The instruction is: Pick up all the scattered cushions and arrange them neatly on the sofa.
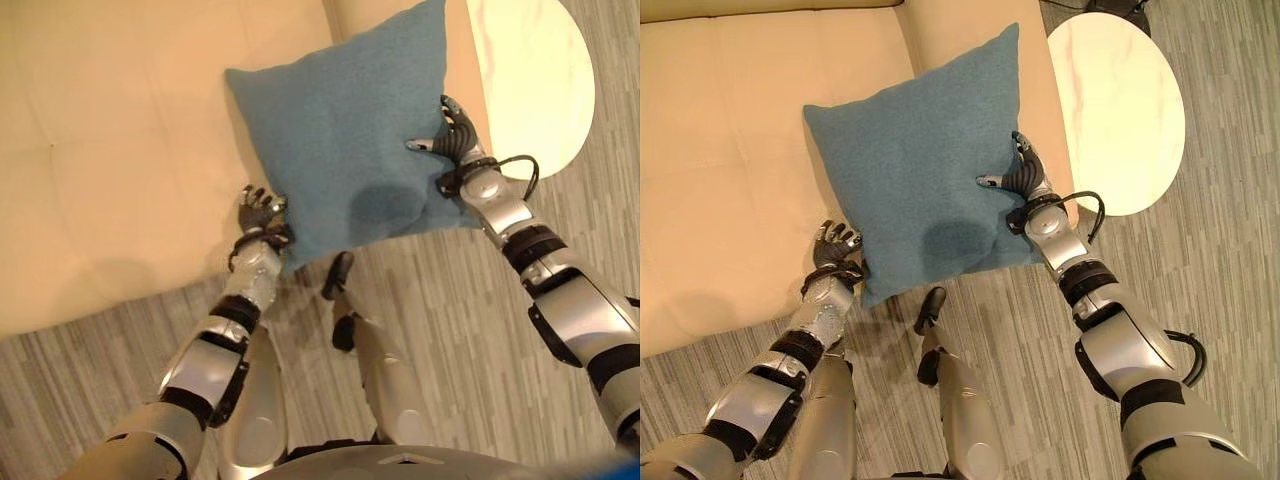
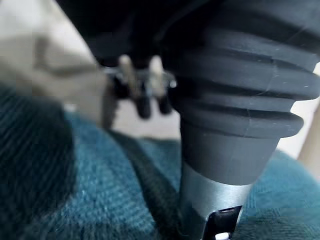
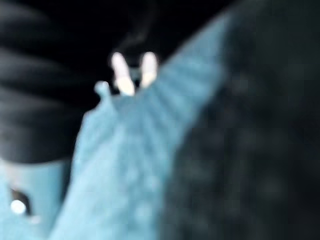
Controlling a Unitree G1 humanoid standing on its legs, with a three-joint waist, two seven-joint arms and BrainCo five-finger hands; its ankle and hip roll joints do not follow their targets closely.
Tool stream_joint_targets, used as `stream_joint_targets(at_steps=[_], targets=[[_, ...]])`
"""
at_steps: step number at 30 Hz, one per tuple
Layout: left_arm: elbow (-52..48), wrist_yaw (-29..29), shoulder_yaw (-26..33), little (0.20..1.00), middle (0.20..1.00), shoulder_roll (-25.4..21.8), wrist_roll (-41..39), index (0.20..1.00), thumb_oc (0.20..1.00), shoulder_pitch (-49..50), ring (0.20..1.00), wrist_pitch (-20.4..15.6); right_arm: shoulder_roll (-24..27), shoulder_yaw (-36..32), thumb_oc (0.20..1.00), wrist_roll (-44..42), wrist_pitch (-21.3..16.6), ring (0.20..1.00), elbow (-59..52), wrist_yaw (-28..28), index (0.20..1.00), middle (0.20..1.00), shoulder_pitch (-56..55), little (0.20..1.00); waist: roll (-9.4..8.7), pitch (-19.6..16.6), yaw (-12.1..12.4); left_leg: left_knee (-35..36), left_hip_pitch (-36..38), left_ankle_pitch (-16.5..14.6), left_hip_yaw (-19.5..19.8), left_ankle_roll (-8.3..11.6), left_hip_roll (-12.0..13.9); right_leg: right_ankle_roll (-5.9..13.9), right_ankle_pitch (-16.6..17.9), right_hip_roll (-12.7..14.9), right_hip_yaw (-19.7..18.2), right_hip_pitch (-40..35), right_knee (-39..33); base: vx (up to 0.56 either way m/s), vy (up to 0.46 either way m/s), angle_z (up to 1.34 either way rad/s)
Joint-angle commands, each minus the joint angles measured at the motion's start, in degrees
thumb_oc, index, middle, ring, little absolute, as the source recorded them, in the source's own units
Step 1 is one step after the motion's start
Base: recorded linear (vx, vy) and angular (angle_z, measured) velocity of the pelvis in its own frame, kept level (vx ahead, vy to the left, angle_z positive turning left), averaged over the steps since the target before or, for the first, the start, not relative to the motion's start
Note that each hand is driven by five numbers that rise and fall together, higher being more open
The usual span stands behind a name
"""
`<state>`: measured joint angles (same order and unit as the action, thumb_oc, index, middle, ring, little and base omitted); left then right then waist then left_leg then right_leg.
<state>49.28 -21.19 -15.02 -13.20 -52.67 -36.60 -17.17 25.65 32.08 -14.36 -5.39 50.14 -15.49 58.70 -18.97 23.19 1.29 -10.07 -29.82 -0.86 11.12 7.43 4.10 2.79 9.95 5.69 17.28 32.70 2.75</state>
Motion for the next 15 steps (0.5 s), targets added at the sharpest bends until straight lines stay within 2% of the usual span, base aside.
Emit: stream_joint_targets(at_steps=[1,6,15], targets=[[-7.85,6.89,-2.86,1.000,1.000,6.36,-5.25,1.000,1.000,-8.32,1.000,-1.86,-3.96,2.25,1.000,1.86,-1.06,1.000,-2.88,0.13,1.000,1.000,2.46,1.000,-3.86,2.21,0.68,0.64,1.54,0.82,-3.62,-1.93,0.82,3.74,-1.87,-0.47,-3.78,-2.77,2.94,0.01,-0.006,-0.12],[-9.64,7.42,-7.06,1.000,1.000,9.97,-6.70,1.000,1.000,-9.42,1.000,-2.31,-5.76,2.51,1.000,1.57,-1.18,1.000,-2.99,-0.29,1.000,1.000,2.61,1.000,-3.54,3.04,0.63,2.12,2.32,1.55,-3.61,-1.81,0.93,3.95,-1.53,-0.26,-3.80,-3.13,2.38,-0.01,-0.008,-0.05],[-8.33,7.79,-9.22,1.000,1.000,15.11,-10.36,1.000,1.000,-9.62,1.000,-2.84,-9.20,3.03,1.000,0.47,-1.64,1.000,-2.81,-1.37,1.000,1.000,3.43,1.000,-3.66,4.01,0.55,2.62,2.75,2.00,-3.51,-1.72,1.09,3.98,-1.30,-0.45,-4.01,-2.90,2.48,0.00,-0.004,0.00]])
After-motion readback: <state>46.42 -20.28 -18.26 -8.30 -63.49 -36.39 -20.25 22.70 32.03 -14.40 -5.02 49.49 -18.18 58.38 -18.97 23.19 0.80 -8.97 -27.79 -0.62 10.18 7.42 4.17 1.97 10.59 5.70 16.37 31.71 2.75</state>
